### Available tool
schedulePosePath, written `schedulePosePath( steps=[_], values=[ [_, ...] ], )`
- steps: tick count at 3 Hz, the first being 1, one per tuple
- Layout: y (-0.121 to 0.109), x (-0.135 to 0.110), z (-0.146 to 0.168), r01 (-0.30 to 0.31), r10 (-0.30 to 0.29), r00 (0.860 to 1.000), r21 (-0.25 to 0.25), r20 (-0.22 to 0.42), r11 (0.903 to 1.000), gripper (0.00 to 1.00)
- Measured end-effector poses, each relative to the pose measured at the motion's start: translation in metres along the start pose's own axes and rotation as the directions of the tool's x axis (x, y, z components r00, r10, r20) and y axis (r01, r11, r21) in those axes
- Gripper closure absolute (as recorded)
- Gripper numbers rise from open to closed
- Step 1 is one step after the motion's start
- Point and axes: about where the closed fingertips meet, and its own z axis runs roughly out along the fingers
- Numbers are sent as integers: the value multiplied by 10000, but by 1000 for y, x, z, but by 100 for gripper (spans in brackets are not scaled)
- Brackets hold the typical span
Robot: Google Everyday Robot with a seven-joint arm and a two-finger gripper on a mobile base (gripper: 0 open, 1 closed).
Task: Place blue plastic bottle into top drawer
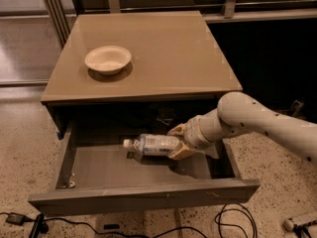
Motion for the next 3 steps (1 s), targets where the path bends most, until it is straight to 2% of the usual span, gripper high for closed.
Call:
schedulePosePath(
  steps=[1,2,3],
  values=[
    [2,18,14,-122,111,9991,-278,-399,9995,100],
    [2,20,16,-136,121,9989,-315,-459,9994,85],
    [2,20,16,-136,121,9989,-316,-459,9994,54]
  ],
)
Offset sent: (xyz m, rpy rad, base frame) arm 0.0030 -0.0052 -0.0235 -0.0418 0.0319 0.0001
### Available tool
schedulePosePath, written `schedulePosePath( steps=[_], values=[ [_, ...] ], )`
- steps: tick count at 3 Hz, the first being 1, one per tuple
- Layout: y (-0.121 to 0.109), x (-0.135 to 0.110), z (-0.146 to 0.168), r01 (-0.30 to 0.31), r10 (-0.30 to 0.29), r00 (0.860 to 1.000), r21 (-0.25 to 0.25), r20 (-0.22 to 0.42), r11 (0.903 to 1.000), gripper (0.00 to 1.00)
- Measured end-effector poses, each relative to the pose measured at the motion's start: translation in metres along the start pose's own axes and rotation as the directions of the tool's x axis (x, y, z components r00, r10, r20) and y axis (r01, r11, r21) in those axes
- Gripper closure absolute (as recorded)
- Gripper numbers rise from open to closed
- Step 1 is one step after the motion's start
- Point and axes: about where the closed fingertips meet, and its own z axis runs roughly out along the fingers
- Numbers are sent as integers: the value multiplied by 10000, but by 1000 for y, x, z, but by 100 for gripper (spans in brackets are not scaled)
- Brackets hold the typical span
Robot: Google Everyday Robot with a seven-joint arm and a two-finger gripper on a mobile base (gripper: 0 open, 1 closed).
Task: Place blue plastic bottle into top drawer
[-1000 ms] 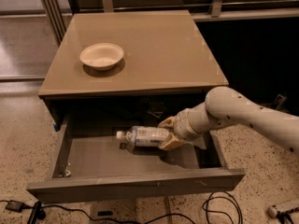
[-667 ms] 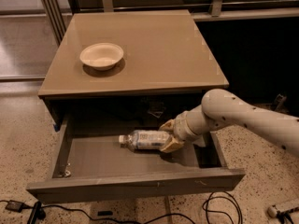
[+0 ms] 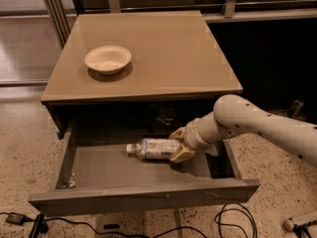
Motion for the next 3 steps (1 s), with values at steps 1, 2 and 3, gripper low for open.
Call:
schedulePosePath(
  steps=[1,2,3],
  values=[
    [0,0,0,0,0,10000,-1,0,10000,23],
    [0,0,0,0,0,10000,-1,0,10000,0],
    [0,0,0,0,0,10000,-1,0,10000,0]
  ],
)
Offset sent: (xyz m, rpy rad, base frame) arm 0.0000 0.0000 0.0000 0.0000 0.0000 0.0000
